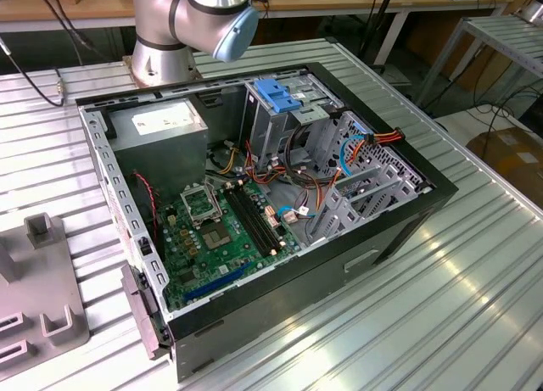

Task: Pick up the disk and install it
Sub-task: 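Reach for the disk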

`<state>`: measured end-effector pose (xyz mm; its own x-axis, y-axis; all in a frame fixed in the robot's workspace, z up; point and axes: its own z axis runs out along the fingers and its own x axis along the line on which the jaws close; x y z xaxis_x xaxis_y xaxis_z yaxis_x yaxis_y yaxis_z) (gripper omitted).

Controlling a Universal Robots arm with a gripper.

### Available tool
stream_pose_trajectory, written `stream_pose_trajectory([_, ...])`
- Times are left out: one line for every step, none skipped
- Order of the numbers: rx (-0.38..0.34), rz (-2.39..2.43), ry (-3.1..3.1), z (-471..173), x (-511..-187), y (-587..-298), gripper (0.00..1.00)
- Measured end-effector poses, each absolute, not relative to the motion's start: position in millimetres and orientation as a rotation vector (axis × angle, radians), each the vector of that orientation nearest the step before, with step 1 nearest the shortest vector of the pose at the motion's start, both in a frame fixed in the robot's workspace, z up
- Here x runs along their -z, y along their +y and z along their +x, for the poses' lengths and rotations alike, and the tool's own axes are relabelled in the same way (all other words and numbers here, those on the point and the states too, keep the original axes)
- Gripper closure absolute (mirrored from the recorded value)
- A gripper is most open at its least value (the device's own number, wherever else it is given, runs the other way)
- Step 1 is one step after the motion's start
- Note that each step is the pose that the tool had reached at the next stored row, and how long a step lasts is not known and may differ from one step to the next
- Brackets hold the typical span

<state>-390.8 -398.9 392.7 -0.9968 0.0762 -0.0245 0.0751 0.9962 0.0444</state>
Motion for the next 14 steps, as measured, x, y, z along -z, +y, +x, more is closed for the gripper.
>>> stream_pose_trajectory([-0.068,0.118,3.112,-392.0,-392.7,-398.9,0.9])
stream_pose_trajectory([-0.068,0.118,3.112,-393.9,-392.7,-399.0,0.9])
stream_pose_trajectory([-0.068,0.118,3.112,-395.8,-392.6,-399.0,0.9])
stream_pose_trajectory([-0.068,0.118,3.112,-397.9,-392.7,-398.9,0.9])
stream_pose_trajectory([-0.068,0.118,3.113,-400.4,-392.7,-398.9,0.9])
stream_pose_trajectory([-0.068,0.118,3.112,-404.3,-392.6,-398.9,0.9])
stream_pose_trajectory([-0.068,0.118,3.112,-407.4,-392.6,-398.6,0.9])
stream_pose_trajectory([-0.068,0.118,3.112,-410.1,-392.6,-398.2,0.9])
stream_pose_trajectory([-0.068,0.118,3.113,-414.4,-392.5,-396.0,0.9])
stream_pose_trajectory([-0.068,0.118,3.112,-419.1,-392.2,-392.4,0.9])
stream_pose_trajectory([-0.068,0.118,3.112,-423.4,-392.0,-389.7,0.9])
stream_pose_trajectory([-0.068,0.118,3.113,-428.7,-391.9,-387.2,0.9])
stream_pose_trajectory([-0.068,0.118,3.113,-432.4,-391.8,-385.7,0.9])
stream_pose_trajectory([-0.068,0.118,3.112,-437.1,-391.6,-384.2,0.9])
